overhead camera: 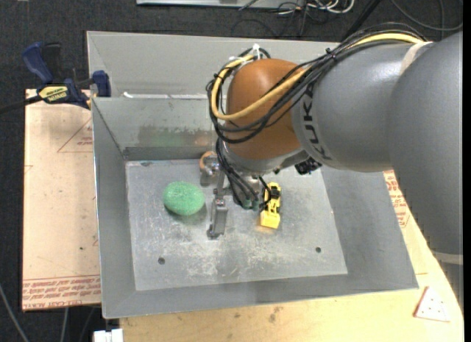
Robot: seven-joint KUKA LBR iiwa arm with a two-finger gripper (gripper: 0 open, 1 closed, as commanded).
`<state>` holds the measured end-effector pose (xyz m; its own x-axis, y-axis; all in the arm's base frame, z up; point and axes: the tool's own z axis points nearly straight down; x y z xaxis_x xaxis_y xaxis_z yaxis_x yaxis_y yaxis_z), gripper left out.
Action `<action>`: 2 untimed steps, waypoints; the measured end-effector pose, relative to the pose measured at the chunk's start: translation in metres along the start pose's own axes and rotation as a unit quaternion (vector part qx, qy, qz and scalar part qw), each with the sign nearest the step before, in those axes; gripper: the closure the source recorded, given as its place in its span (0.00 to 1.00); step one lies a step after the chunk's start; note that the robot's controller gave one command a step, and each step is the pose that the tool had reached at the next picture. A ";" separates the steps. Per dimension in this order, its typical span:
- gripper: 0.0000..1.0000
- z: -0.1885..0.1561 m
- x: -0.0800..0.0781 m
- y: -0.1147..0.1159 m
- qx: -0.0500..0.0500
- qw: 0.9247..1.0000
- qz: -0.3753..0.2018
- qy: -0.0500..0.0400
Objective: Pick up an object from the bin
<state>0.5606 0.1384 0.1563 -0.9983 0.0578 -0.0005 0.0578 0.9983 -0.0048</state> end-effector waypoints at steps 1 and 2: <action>0.00 0.009 -0.004 0.038 -0.004 0.999 0.036 -0.002; 1.00 0.062 -0.016 0.030 -0.003 1.000 0.014 -0.002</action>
Offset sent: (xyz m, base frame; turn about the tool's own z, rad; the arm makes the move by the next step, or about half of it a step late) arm 0.0159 0.0288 -0.0627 0.0266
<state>0.5779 0.1675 0.0944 -0.9963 0.0861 -0.0040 0.0861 0.9963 0.0021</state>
